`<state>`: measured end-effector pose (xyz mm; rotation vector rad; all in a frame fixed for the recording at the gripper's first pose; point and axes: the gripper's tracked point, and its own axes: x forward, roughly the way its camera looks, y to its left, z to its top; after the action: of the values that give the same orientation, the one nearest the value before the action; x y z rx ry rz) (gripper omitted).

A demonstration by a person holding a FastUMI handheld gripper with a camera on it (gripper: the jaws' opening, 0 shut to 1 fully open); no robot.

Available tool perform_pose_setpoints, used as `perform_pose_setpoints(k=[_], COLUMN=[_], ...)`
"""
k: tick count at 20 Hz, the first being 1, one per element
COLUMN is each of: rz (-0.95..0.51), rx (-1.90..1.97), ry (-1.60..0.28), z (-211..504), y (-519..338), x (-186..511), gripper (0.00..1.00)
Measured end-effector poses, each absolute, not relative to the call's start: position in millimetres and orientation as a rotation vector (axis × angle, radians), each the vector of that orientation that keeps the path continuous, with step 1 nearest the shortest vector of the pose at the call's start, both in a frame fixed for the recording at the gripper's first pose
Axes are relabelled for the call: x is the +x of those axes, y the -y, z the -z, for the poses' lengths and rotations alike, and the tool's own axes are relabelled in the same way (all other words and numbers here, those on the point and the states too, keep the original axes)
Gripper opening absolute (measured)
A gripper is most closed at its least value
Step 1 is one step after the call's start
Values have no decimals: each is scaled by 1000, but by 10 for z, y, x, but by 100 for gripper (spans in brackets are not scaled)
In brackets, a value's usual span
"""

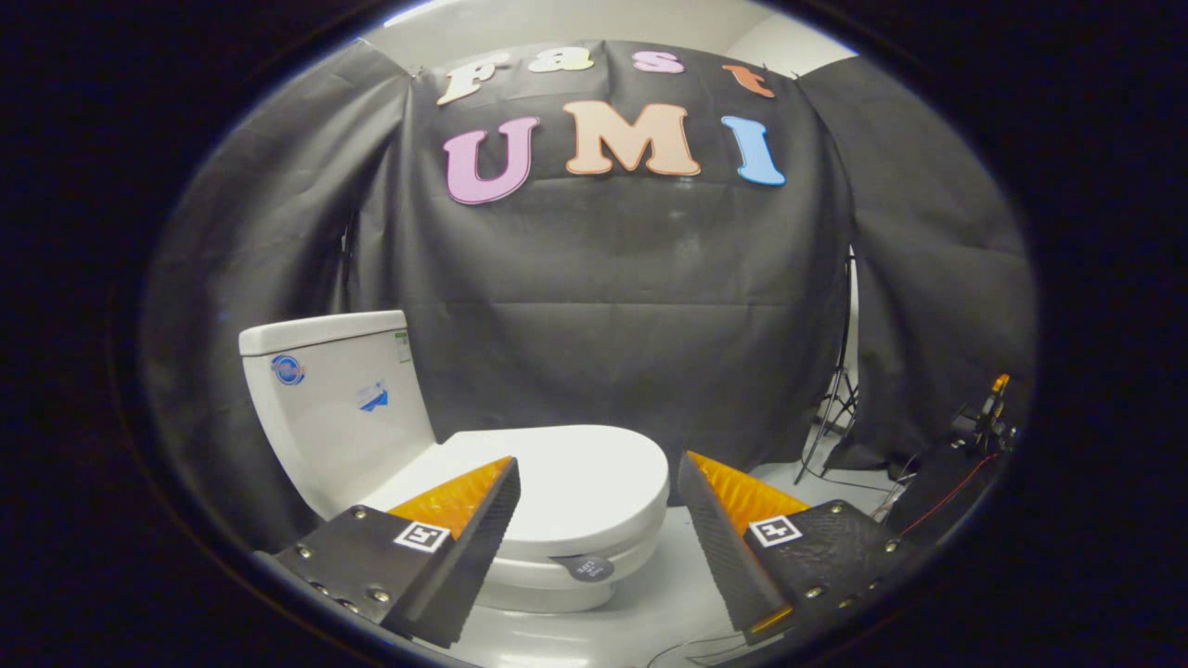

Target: Open the toilet lid.

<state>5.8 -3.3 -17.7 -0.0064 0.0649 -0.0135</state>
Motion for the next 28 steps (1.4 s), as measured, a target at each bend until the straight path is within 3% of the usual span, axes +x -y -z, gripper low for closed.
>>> perform_pose_setpoints(k=[15,28], rz=[61,66], rx=[324,912], ry=[-424,-510], z=[1282,1676], y=[-196,-134], x=[265,373], gripper=[100,100])
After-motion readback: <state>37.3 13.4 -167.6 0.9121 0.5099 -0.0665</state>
